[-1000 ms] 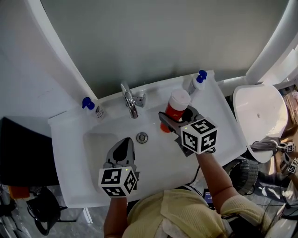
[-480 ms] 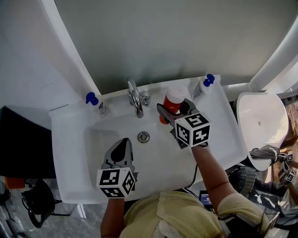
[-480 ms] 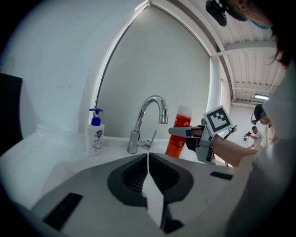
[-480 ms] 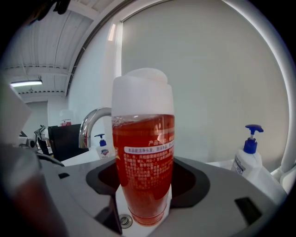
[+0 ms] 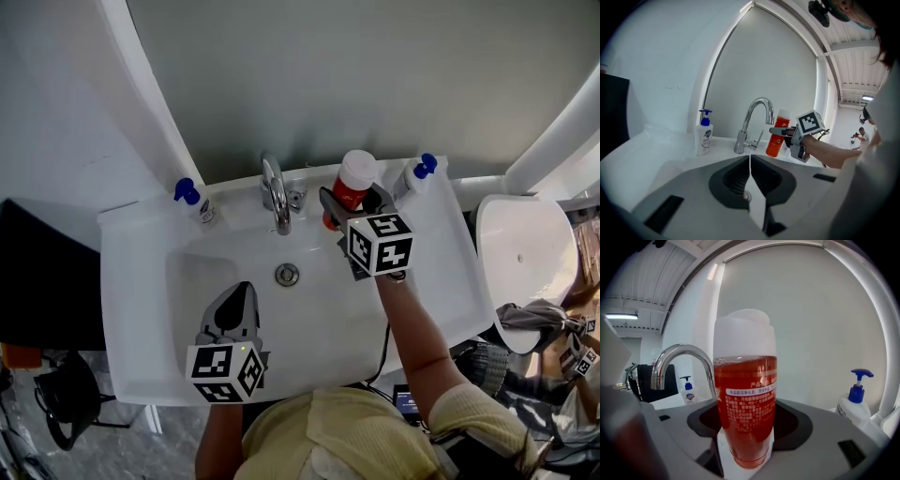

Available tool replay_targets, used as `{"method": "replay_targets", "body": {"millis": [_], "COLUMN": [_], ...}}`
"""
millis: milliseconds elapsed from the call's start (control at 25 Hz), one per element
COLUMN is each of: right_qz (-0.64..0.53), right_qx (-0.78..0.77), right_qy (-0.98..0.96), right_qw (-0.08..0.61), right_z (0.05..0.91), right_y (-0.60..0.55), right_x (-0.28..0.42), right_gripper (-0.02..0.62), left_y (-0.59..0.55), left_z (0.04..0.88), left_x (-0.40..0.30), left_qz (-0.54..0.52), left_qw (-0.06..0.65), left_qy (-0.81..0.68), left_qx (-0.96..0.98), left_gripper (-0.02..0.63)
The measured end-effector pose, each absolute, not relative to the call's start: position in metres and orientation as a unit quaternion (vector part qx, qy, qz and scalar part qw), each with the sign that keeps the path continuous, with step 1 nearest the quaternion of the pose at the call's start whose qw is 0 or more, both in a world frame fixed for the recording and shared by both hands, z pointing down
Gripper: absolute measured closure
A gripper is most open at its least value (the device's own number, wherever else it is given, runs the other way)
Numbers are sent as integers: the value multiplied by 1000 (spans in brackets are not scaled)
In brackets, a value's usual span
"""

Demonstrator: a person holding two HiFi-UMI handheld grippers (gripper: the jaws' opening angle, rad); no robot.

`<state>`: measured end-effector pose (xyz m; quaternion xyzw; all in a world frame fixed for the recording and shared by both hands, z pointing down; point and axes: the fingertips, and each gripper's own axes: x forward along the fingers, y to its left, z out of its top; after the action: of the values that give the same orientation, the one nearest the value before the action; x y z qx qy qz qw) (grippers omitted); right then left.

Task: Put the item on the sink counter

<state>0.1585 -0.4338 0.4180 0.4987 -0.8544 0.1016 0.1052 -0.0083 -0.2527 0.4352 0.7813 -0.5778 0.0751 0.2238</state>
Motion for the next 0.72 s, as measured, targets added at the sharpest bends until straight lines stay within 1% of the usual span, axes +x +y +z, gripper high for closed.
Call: {"method": "replay_targets", "body": {"millis": [720], "right_qz": [95], "right_qx": [523], "right_qy": [-840], "right_qw": [106], "right_z": [432], "right_y": [-474], "right_x": [165], "right_gripper": [296], "left_y": [-249], "left_z": [445], "left_x": [-28], "left_qz": [81], "left_qw": [229], "left_qy": [-600], "left_qx": [762], "left_gripper": [563]}}
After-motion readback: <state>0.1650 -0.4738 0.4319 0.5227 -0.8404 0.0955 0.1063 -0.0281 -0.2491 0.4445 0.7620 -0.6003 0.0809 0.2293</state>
